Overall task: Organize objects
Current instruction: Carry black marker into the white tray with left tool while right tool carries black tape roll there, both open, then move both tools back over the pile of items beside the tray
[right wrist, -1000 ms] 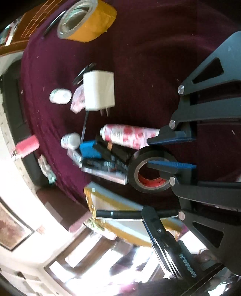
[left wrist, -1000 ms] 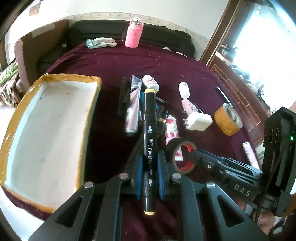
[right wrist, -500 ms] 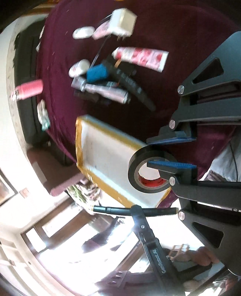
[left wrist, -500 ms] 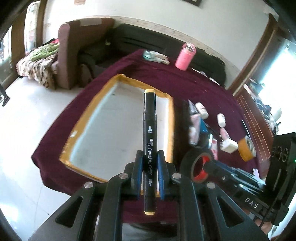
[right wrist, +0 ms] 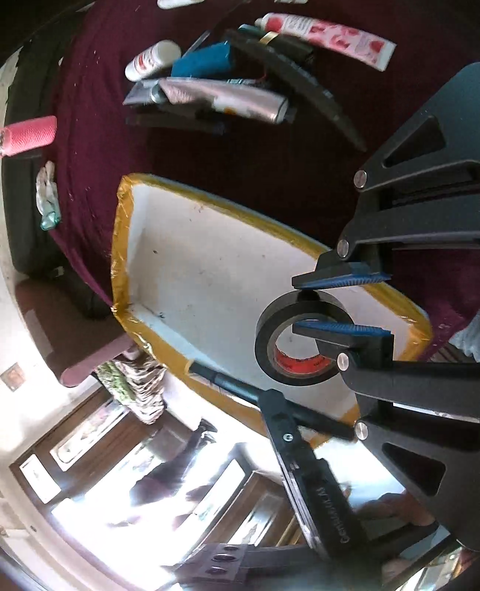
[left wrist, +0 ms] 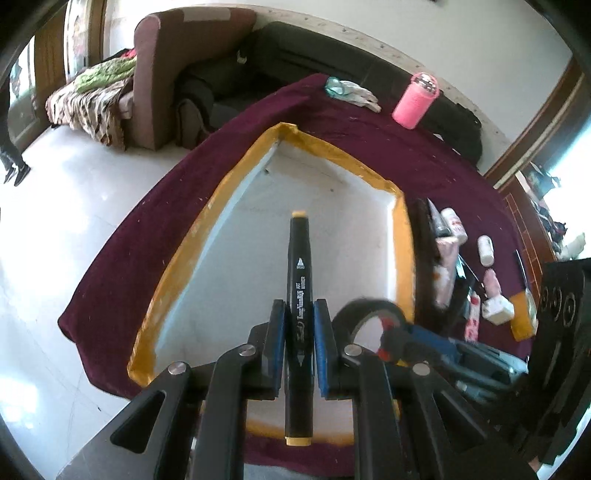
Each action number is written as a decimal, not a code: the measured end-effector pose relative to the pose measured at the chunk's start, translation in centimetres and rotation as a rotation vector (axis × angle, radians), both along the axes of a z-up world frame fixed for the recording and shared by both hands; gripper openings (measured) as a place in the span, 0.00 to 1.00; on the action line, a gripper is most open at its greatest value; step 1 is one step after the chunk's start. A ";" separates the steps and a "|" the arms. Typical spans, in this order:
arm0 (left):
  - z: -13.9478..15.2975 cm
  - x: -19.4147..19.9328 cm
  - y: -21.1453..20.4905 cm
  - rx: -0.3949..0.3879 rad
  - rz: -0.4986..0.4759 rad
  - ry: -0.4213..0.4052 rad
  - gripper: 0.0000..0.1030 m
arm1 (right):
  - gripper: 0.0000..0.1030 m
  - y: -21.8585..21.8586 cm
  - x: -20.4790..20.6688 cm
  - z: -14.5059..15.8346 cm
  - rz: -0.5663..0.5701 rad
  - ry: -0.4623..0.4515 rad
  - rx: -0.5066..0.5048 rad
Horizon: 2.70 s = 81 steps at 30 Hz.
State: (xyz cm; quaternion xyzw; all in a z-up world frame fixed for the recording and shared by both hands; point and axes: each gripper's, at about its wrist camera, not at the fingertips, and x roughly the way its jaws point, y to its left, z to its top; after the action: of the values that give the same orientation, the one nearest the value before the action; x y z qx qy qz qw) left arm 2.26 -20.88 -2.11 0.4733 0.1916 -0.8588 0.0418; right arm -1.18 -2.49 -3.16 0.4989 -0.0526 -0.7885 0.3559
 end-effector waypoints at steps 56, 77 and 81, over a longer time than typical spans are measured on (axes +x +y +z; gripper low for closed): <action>2.3 -0.2 14.6 -0.134 -0.192 0.246 0.50 | 0.48 16.8 0.7 0.8 -0.418 0.143 -0.116; -0.7 -4.1 19.2 -0.149 -0.365 0.156 0.50 | 0.59 20.9 -0.2 -1.1 -0.429 0.139 0.124; -0.8 -5.0 19.2 -0.139 -0.383 0.173 0.50 | 0.59 20.7 -1.2 -1.5 -0.410 0.122 0.121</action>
State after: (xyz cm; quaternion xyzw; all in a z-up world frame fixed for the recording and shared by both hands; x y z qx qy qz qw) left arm -2.72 -1.70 -2.92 0.4214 0.0413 -0.8997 -0.1063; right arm -2.37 18.22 -4.63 0.4495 -0.0840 -0.8748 0.1602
